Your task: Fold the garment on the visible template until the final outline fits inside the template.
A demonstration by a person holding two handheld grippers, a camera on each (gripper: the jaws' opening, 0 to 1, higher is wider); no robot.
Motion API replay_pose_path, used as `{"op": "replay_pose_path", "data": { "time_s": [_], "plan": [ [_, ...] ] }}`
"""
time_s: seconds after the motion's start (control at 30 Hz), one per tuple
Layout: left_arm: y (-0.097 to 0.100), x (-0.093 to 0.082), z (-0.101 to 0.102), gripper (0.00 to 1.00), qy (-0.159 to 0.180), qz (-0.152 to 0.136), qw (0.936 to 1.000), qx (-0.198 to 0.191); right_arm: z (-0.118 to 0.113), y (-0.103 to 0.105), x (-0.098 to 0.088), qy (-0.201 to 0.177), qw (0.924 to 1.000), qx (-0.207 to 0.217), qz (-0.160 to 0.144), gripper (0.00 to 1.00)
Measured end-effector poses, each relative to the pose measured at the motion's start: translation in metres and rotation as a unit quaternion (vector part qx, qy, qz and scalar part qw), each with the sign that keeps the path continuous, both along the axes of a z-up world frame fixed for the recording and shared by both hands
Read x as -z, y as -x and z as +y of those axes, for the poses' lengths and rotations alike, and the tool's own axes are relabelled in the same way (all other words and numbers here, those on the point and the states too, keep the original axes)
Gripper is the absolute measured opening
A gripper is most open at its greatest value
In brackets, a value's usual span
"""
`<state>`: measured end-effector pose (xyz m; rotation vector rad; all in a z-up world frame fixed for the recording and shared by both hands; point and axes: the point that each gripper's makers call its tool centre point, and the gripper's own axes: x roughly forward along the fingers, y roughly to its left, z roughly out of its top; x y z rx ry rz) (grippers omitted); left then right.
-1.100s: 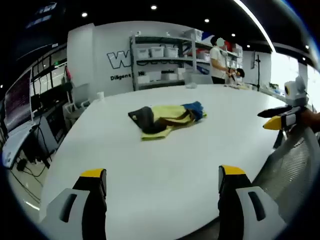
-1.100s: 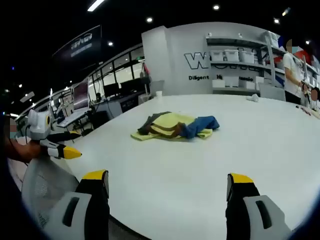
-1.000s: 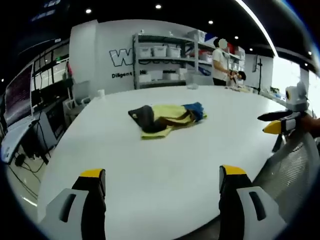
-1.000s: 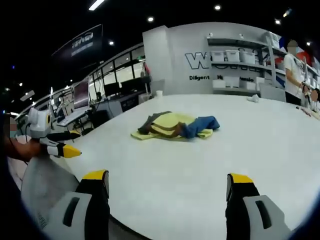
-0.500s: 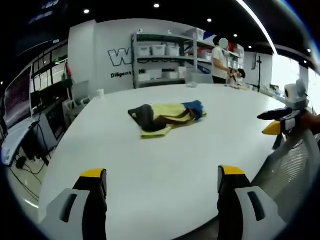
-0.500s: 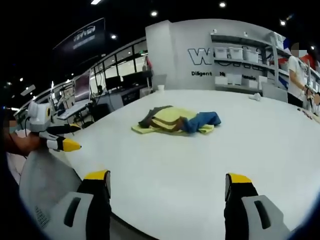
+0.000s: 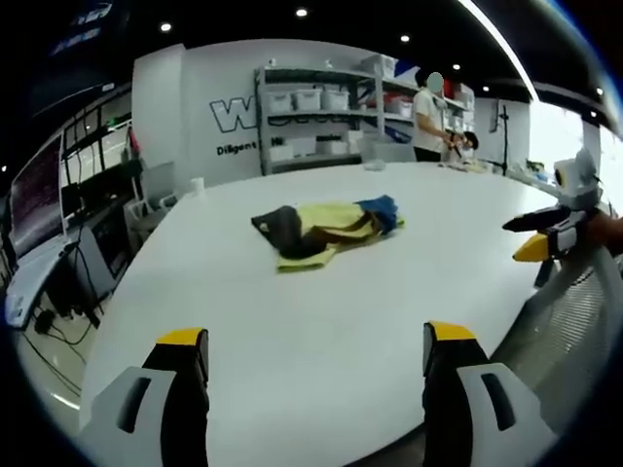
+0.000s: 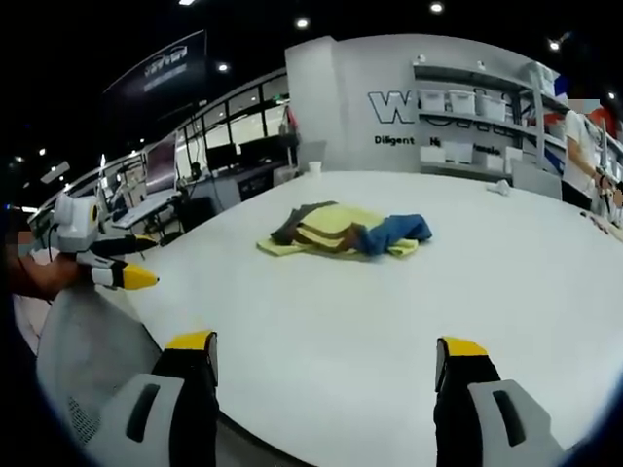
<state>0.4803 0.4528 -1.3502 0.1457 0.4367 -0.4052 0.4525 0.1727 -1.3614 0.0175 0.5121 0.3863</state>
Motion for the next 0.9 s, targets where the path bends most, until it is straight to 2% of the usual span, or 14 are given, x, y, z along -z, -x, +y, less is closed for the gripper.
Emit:
{"op": "replay_pose_path", "data": {
  "time_s": [0.9],
  "plan": [
    [-0.0017, -0.0047, 0.0025, 0.91, -0.011, -0.018, 0.9998, 0.001, 0.0003, 0.0024, 0.0037, 0.007, 0.9999, -0.003, 0.009, 0.88]
  ]
}}
